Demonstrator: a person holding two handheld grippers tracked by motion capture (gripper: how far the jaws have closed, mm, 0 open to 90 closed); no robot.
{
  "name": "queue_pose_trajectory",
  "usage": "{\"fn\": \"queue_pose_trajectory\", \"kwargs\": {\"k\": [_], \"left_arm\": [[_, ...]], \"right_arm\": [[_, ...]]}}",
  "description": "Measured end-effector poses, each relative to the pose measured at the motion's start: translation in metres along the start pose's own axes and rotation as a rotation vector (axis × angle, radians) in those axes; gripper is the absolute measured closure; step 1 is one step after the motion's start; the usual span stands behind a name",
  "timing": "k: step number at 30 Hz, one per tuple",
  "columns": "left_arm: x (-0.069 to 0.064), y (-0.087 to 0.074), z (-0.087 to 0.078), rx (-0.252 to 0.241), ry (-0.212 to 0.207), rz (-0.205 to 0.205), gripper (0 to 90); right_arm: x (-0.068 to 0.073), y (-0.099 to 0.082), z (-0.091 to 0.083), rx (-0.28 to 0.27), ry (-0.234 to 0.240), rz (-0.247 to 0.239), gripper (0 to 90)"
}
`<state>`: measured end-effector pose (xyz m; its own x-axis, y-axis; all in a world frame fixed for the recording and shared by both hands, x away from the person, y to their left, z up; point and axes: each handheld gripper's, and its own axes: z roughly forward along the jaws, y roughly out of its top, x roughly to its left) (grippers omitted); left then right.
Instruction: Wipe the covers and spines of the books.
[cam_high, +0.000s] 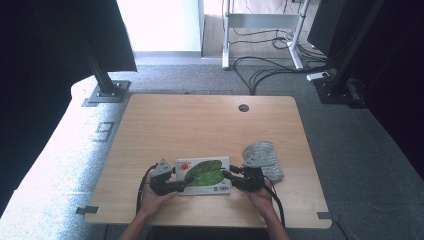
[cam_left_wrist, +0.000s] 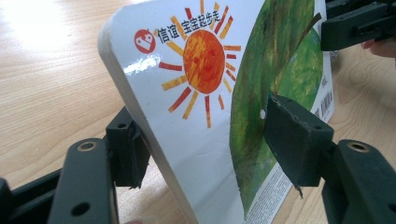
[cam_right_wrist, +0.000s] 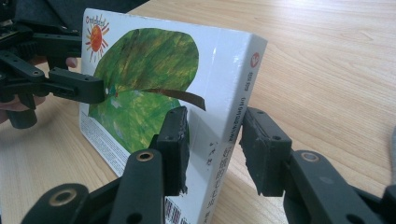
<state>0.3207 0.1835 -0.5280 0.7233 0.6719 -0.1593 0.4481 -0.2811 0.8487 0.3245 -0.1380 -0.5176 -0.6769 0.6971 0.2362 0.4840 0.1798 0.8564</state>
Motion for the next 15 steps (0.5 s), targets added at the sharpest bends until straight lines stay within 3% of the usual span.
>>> {"fn": "queue_pose_trajectory", "kwargs": {"k": [7,12,15], "left_arm": [[0.001,0.0,0.0,0.0,-0.006,-0.013,36.4],[0.001,0.0,-0.001,-0.003,-0.004,-0.013,36.6],[0.0,0.0,0.0,-0.006,0.01,-0.009,36.2]], "right_arm": [[0.006,0.0,0.002,0.012,-0.043,-0.043,56.7],[0.012,0.002,0.002,0.031,-0.079,-0.113,54.3],[0.012,0.001,0.002,0.029,-0.079,-0.11,54.4]]}}
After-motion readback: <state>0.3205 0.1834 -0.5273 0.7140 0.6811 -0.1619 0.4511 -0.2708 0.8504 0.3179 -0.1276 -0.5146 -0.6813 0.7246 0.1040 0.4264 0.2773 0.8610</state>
